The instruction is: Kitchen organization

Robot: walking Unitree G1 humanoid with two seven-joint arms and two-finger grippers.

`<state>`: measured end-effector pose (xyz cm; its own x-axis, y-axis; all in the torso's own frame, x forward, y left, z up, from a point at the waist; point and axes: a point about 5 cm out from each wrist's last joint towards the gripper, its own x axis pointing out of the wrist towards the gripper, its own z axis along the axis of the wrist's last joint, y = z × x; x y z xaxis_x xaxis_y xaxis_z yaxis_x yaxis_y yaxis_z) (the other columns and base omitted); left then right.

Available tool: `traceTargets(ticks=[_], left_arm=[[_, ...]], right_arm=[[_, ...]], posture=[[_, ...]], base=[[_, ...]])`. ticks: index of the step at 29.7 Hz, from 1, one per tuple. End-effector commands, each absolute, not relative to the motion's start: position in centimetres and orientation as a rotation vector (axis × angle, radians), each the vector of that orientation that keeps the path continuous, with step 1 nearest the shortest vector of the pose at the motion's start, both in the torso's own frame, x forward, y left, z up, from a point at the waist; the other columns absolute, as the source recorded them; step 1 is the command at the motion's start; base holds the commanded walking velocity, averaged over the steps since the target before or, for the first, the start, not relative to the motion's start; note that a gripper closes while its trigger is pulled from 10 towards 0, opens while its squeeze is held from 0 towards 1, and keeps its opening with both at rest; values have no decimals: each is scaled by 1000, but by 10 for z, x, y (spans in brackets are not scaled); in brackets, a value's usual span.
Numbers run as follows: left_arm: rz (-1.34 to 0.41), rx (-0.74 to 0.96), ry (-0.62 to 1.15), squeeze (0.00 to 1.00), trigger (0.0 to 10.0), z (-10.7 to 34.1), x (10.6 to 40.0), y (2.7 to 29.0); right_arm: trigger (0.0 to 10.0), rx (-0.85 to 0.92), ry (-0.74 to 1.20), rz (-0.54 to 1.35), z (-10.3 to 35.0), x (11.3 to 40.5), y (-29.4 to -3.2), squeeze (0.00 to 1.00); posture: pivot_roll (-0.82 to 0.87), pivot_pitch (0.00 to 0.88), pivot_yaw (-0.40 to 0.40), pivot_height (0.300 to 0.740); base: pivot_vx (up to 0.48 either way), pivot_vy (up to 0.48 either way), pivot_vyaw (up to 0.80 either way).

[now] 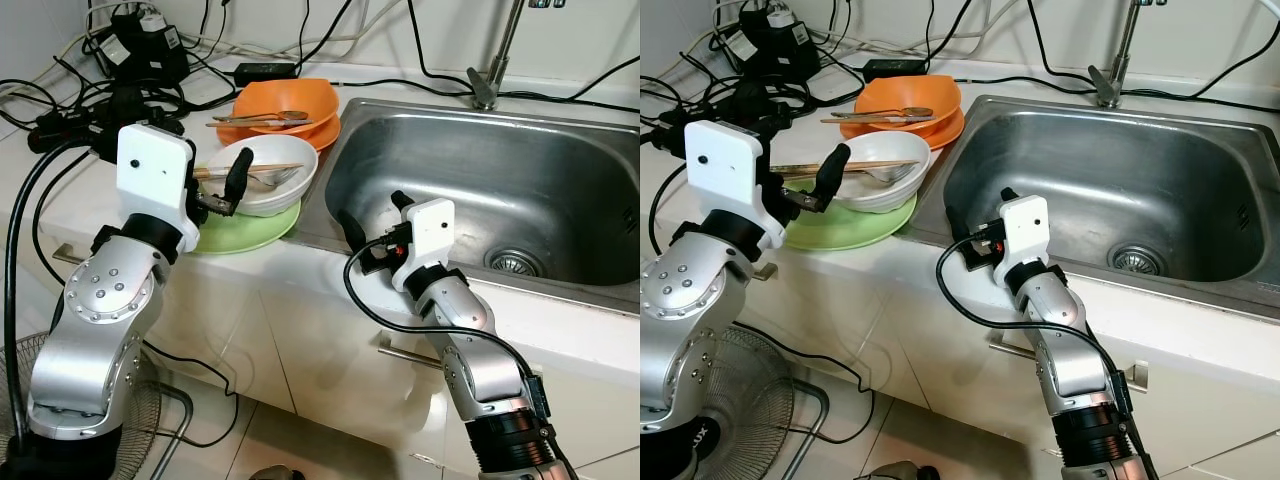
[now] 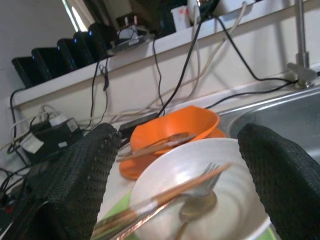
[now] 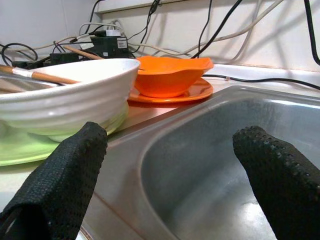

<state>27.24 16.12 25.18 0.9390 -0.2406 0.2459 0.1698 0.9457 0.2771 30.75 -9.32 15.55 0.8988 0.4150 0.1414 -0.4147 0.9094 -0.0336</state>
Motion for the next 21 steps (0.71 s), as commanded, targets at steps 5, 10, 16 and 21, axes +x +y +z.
traceTargets(ticks=[5, 10, 16, 21], left_arm=[[-216, 267, -310, 1000, 10000, 249, 268, 154], [-216, 261, -317, 1000, 10000, 248, 268, 152], [-109, 306, -399, 1000, 10000, 257, 266, 164], [64, 356, -449, 1000, 10000, 255, 258, 182]], right_arm=[[10000, 0, -160, 434, 159, 311, -90, 0], [10000, 1, -160, 431, 158, 311, -90, 0], [10000, 1, -160, 432, 158, 311, -90, 0], [10000, 1, -161, 430, 158, 312, -90, 0]], posture=[[22, 32, 91, 740], [23, 32, 90, 740], [25, 31, 90, 740], [27, 31, 91, 740]], base=[[0, 0, 0], [0, 0, 0], [0, 0, 0], [0, 0, 0]])
